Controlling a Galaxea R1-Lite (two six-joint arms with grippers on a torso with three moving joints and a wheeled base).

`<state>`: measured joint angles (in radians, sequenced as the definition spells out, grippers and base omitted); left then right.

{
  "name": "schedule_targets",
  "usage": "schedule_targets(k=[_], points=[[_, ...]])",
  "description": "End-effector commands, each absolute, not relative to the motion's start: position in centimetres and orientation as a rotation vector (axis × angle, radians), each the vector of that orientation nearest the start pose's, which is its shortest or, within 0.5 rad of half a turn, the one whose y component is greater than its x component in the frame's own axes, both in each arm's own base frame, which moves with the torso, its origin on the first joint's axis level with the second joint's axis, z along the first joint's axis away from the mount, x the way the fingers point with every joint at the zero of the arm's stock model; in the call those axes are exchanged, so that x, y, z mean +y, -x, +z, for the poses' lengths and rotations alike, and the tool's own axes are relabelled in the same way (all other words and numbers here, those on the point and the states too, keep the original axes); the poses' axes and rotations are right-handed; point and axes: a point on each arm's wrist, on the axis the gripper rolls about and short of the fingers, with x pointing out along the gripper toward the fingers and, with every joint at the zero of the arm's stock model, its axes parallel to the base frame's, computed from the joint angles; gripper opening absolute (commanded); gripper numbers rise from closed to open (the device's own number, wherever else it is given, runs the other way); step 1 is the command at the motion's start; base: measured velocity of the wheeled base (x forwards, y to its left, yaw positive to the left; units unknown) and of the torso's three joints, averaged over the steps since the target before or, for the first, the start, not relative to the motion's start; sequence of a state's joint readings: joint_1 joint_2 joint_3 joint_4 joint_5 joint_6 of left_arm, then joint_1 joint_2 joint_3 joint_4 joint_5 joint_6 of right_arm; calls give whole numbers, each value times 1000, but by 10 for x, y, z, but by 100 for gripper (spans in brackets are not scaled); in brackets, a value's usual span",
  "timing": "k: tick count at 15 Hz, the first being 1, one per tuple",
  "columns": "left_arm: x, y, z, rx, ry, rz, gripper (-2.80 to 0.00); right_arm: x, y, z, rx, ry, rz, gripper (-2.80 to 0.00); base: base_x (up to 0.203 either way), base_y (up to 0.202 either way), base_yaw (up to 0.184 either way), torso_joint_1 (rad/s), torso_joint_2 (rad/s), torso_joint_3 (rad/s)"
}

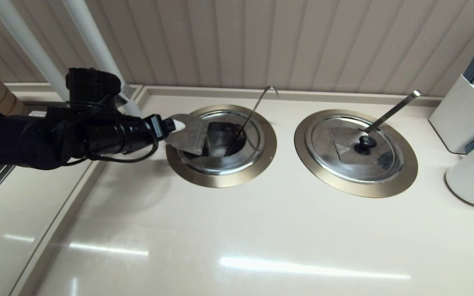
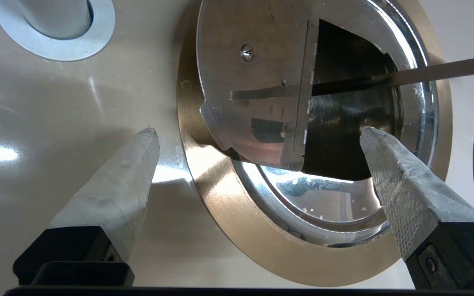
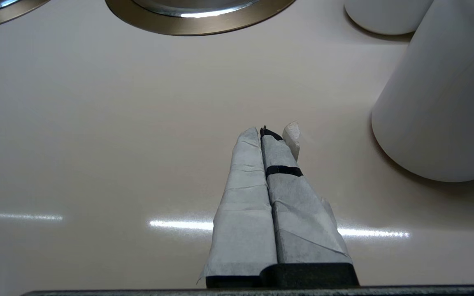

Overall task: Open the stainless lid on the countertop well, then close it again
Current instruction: Close the lid

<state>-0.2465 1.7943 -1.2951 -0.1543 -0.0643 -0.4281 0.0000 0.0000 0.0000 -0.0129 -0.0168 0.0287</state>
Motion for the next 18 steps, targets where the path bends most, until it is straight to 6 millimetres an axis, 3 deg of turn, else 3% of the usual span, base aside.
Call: schedule_targets(k=[1,18], points=[[-83,-348,232,430,398,-233,0,0,22,76,-9,-29,-17,-280,0,0,0,0,0,0],[-69,-358,221,438,567,-392,0,0,22,76,-9,-29,-17,-280,0,0,0,0,0,0]])
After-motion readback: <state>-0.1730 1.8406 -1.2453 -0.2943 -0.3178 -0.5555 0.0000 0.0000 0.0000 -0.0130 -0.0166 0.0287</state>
